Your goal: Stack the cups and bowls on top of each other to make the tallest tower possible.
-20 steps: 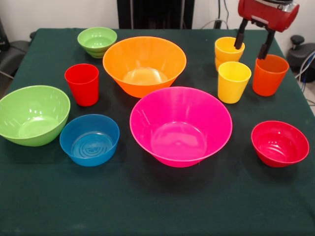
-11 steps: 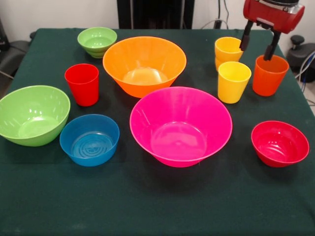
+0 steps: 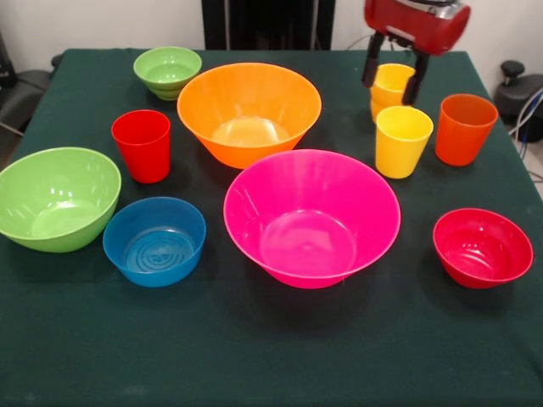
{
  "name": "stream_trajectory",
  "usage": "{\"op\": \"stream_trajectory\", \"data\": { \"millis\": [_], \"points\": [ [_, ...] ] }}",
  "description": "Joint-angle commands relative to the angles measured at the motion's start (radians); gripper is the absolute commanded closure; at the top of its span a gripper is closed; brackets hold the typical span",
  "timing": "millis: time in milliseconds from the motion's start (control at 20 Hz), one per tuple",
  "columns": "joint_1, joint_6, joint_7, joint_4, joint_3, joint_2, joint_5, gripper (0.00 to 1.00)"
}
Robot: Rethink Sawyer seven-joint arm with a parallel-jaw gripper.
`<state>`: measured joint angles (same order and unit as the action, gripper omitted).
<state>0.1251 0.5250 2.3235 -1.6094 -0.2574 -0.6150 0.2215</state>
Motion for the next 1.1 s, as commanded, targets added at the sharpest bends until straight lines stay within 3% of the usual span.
{"op": "stream_trajectory", "data": {
  "millis": [50, 350, 800, 1100],
  "points": [
    [-0.071, -0.036, -0.100, -0.088, 0.155, 0.002, -0.100, 0.00],
    [-0.068, -0.014, -0.109, -0.080, 0.152, -0.008, -0.158, 0.00],
    [-0.124, 0.020, -0.171, -0.090, 0.228, -0.012, -0.237, 0.00],
    [-0.171, -0.049, -0.212, -0.078, 0.288, 0.021, -0.327, 0.00]
  ]
}}
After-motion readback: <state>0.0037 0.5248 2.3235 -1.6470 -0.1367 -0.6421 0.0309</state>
